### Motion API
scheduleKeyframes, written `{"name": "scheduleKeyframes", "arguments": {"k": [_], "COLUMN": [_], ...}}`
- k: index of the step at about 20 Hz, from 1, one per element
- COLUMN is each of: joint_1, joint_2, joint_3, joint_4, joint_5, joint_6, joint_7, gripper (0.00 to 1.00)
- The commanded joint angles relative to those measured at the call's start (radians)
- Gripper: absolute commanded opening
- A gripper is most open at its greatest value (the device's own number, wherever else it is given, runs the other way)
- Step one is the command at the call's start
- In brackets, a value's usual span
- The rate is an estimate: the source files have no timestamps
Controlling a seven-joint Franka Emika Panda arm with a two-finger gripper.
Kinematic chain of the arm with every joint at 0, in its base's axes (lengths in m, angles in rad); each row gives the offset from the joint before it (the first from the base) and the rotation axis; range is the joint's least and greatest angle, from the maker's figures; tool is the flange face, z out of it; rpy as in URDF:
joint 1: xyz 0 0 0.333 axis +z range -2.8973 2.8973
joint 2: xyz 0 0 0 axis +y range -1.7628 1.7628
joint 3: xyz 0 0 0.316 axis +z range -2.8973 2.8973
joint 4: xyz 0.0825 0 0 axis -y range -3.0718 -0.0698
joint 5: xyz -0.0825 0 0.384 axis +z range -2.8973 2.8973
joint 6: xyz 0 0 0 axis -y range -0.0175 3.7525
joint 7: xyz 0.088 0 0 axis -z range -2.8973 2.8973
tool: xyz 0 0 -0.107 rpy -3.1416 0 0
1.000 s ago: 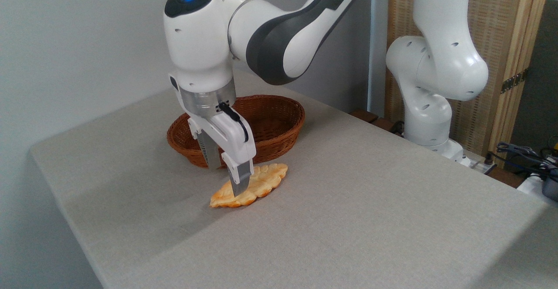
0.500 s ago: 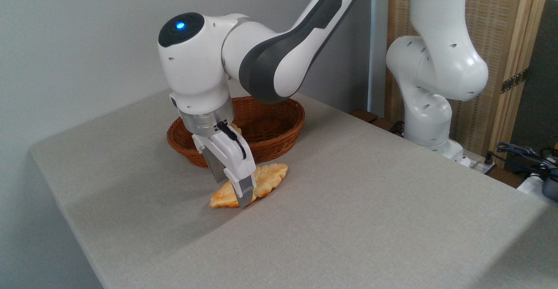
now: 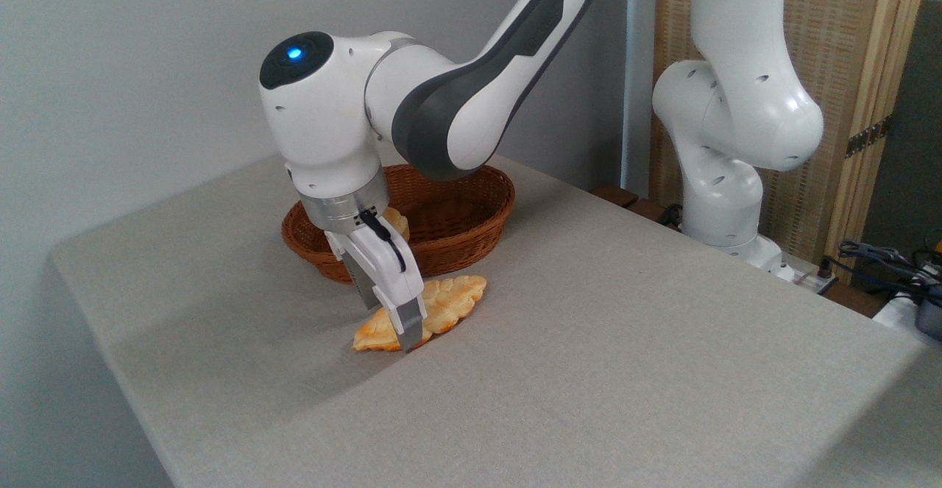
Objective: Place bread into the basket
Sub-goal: 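Close the gripper on the golden bread's edge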
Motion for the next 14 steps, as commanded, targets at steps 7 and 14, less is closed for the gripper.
{"name": "scheduleKeyframes", "arguments": {"k": [7,14], "joint_1": [-0.002,-0.002], "joint_2": [-0.008,-0.011], "joint_3": [0.005,0.006], "joint_4": [-0.002,0.002], "joint_5": [0.007,0.007], "joint_6": [0.012,0.007], "joint_7": [0.048,0.048], "gripper": [0.40,0.44]}}
